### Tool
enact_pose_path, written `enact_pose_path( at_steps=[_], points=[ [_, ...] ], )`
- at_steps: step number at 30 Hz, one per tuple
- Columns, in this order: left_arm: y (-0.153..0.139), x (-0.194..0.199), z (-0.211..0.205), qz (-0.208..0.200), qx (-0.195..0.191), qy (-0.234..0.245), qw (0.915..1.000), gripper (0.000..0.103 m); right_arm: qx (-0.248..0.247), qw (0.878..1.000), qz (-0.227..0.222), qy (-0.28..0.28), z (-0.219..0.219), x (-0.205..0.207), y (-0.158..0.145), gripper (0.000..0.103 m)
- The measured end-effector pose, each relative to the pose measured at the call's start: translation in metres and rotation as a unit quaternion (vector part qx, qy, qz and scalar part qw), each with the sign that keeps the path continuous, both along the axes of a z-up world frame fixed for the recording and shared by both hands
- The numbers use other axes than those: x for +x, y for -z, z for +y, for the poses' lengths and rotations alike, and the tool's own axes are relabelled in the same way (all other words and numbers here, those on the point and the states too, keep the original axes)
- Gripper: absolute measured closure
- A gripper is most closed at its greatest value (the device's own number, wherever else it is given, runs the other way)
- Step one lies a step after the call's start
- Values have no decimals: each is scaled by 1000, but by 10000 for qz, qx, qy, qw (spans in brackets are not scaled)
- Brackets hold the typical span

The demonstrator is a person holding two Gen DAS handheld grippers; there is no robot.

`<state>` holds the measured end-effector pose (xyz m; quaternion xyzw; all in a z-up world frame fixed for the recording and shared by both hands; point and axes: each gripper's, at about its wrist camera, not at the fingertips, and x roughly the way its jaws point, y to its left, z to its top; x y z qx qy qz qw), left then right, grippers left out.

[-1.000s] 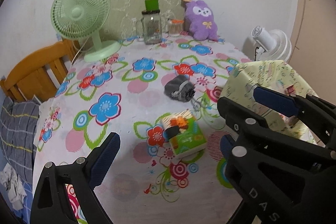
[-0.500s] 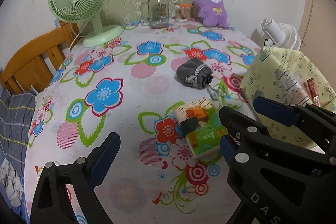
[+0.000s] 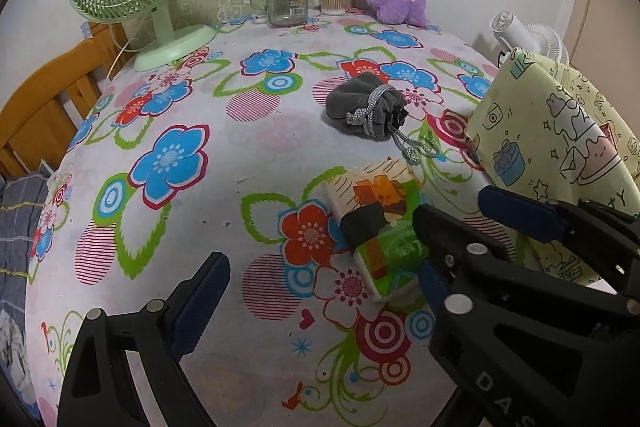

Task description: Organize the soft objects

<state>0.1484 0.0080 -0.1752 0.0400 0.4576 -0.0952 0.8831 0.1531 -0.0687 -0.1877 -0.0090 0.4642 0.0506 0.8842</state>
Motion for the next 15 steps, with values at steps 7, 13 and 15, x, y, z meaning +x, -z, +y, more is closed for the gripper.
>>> enact_pose_path(
  at_steps=[7,13,15],
  points=[
    [1,2,8,35,-19,-138,9999,7,210,9994,201,-187,9,10,8,55],
    [2,4,22,92,-54,-315,9994,7,409,9979,296,-412,23,16,12,60],
    [2,4,27,93,-37,-387,9992,7,457,9974,302,-478,28,18,13,60]
  ],
)
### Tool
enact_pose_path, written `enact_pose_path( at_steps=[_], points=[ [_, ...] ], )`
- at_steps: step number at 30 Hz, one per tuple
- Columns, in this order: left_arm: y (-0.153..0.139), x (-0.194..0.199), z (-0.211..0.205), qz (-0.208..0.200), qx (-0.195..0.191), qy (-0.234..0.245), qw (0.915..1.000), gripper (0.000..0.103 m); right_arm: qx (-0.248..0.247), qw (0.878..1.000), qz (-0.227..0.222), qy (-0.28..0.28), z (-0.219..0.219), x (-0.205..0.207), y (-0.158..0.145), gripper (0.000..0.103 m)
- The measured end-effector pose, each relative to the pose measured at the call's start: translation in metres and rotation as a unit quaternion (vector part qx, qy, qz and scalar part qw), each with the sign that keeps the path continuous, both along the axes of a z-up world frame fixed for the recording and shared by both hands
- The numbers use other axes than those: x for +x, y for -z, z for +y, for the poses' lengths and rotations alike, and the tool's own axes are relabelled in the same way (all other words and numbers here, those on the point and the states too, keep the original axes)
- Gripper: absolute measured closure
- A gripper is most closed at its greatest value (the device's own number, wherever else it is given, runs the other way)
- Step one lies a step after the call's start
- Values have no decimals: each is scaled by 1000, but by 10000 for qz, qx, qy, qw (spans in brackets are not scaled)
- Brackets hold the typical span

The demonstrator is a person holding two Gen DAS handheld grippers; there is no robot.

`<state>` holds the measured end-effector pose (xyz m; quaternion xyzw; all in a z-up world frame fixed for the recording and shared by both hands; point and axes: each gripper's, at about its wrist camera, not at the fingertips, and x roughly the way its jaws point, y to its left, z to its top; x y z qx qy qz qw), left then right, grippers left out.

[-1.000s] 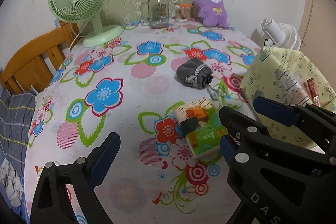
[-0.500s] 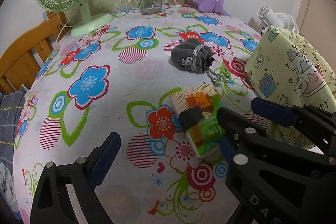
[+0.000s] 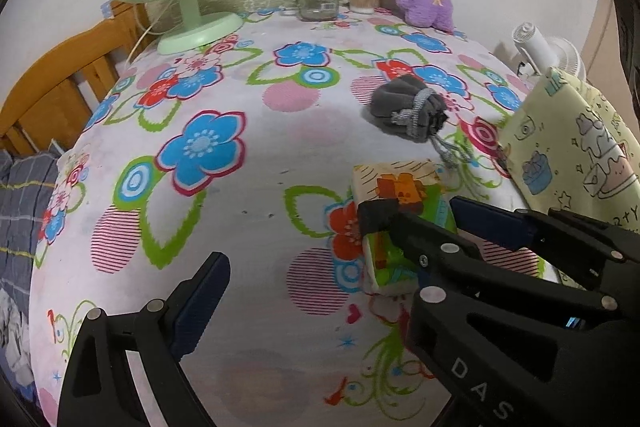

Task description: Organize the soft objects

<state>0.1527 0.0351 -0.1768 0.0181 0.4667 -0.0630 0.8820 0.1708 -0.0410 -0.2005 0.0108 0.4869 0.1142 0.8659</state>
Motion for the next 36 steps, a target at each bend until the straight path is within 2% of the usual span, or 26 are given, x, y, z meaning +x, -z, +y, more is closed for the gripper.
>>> enact_pose_path(
  at_steps=[10,18,21,22,23,29,31,32,34,36],
  points=[
    [-7,-1,17,-91,25,-268,9996,7,50,9997,-107,-195,18,4,-5,61],
    [-12,-1,1,-141,-126,-85,9998,7,-450,9987,-253,-56,5,4,-17,60],
    [-11,0,-6,-133,-146,-10,9998,7,-559,9981,-272,-16,-1,3,-18,51],
    [-10,1,-8,-123,-135,9,9998,7,-564,9980,-299,-1,-4,3,-18,44],
    [-9,1,-10,-111,-120,19,9999,7,-564,9979,-315,26,-6,2,-17,41],
    [1,8,-16,0,-142,28,9999,7,-615,9977,-237,187,-16,4,-11,39],
    [4,11,-17,43,-156,30,9999,18,-640,9975,-212,210,-17,5,-9,39],
    [6,13,-16,88,-189,36,9998,29,-642,9975,-198,216,-18,6,-8,39],
    [7,15,-14,90,-252,17,9996,35,-641,9976,-164,205,-17,9,-7,39],
    [6,17,-14,70,-237,8,9997,50,-620,9977,-172,222,-16,11,-6,39]
  ],
)
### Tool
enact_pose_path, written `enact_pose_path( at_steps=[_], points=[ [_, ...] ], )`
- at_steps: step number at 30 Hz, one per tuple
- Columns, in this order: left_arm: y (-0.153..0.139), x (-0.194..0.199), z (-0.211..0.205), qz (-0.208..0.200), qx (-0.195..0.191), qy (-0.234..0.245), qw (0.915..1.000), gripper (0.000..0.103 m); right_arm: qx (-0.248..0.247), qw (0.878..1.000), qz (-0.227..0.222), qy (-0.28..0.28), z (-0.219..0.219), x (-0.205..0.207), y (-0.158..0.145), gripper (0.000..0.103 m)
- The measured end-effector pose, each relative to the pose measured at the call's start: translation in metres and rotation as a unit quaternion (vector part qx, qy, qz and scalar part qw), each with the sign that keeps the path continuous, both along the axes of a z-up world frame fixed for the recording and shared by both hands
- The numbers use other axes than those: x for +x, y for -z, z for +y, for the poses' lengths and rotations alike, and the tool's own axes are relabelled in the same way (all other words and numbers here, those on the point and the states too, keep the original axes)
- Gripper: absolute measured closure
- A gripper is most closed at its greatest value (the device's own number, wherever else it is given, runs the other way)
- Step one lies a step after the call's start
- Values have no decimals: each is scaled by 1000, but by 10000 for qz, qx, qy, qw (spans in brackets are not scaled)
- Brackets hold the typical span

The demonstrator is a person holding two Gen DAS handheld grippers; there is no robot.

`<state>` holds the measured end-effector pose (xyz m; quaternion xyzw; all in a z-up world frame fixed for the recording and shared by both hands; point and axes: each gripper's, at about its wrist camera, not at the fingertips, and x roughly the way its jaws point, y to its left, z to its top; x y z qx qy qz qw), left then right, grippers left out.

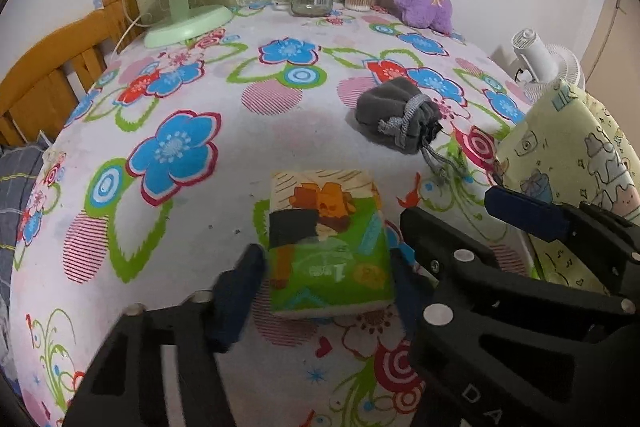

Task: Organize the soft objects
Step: 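Grasp the green toy box with the left gripper while the right gripper grasps the grey pouch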

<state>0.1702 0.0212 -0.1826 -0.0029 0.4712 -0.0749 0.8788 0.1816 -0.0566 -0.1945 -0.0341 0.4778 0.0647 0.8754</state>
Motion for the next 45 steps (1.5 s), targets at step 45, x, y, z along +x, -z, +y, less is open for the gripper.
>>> enact_pose_path(
  at_steps=[45],
  points=[
    [-3,60,6,-247,362,-87,9990,51,-2,9981,-210,577,5,68,12,56]
  ],
)
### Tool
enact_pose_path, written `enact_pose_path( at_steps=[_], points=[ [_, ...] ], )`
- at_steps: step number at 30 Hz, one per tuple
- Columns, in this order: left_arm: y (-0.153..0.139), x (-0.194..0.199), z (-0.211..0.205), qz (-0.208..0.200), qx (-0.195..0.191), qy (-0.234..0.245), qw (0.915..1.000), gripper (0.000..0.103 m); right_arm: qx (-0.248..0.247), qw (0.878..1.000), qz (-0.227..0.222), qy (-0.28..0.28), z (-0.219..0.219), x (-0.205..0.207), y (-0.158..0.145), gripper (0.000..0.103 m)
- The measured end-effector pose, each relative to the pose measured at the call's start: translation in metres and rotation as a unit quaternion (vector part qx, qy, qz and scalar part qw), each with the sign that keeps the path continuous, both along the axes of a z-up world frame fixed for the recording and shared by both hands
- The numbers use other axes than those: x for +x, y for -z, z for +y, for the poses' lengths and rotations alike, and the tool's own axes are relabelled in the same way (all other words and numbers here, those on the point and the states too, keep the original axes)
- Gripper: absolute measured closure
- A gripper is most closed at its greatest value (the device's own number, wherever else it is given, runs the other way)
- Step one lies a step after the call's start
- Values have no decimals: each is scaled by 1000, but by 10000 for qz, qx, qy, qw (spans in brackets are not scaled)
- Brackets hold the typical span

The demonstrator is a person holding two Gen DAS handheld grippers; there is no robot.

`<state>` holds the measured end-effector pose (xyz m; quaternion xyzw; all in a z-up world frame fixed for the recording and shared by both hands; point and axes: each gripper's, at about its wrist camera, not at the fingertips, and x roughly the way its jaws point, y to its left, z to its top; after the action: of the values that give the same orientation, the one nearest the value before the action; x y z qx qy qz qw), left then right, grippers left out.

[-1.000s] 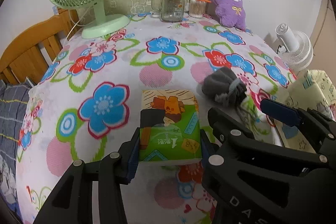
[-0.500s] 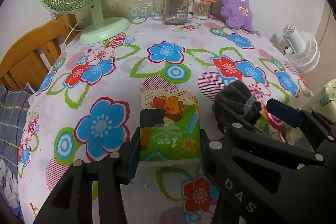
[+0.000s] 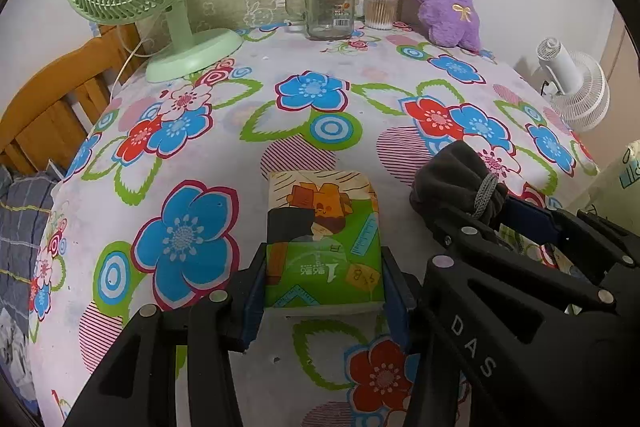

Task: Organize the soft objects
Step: 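Grasp the green toy box with the left gripper while the right gripper grasps the grey pouch, then lift and carry the green toy box and grey pouch toward the yellow-green box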

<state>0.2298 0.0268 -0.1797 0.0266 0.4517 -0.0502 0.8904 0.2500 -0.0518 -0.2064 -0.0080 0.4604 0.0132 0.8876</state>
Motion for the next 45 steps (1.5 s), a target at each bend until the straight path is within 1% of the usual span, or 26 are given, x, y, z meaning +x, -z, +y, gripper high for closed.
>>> enact_pose_path(
  at_steps=[10,23,45],
  points=[
    [-11,-17,-1,-146,-57,-28,9999,51,96,9998,-130,-98,0,-17,-13,57],
    [-30,-52,-3,-356,-120,-132,9992,51,181,9993,-285,-176,-1,-52,-32,57],
    [-64,-107,-10,-740,-156,-211,9969,51,142,9970,-674,-341,-5,-108,-72,57]
  ],
)
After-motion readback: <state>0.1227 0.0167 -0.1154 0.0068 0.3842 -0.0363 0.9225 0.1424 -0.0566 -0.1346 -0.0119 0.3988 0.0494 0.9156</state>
